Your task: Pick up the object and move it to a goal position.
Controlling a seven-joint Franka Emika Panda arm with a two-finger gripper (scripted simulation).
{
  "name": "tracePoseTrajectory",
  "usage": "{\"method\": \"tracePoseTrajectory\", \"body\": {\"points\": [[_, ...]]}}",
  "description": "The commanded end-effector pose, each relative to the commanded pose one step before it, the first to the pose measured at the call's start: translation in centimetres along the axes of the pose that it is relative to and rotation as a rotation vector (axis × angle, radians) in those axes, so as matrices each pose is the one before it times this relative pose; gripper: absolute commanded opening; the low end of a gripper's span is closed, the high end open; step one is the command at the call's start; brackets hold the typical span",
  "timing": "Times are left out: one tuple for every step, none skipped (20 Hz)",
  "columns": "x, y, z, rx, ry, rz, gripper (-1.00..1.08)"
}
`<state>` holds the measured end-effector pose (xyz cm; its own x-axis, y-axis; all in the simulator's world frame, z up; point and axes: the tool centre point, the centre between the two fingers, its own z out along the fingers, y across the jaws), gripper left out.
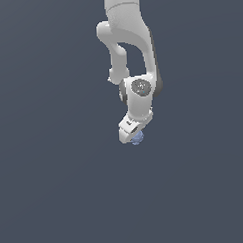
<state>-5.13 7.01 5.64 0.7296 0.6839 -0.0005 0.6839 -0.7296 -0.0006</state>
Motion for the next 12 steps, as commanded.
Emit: {"method": "tracePoseTrajectory", "body": {"points": [[0.003, -0.011, 1.003, -0.00037, 0.00038, -0.00124, 1.00], [0.004, 0.020, 0.260, 0.00000, 0.00000, 0.00000, 1.00], [0.009, 0.020, 0.196, 0.00000, 0.00000, 0.00000, 1.00], [0.011, 0.017, 0.136, 0.00000, 0.00000, 0.00000, 1.00], [0.009, 0.012, 0.079, 0.00000, 0.00000, 0.00000, 1.00], [0.003, 0.004, 0.026, 0.00000, 0.00000, 0.00000, 1.00], [0.000, 0.000, 0.000, 0.00000, 0.00000, 0.00000, -1.00], [0.000, 0.000, 0.000, 0.00000, 0.00000, 0.00000, -1.00], [0.000, 0.000, 0.000, 0.00000, 0.00000, 0.00000, -1.00], [0.000, 0.000, 0.000, 0.00000, 0.00000, 0.00000, -1.00], [0.000, 0.000, 0.000, 0.00000, 0.00000, 0.00000, -1.00], [0.000, 0.000, 0.000, 0.00000, 0.00000, 0.00000, -1.00]]}}
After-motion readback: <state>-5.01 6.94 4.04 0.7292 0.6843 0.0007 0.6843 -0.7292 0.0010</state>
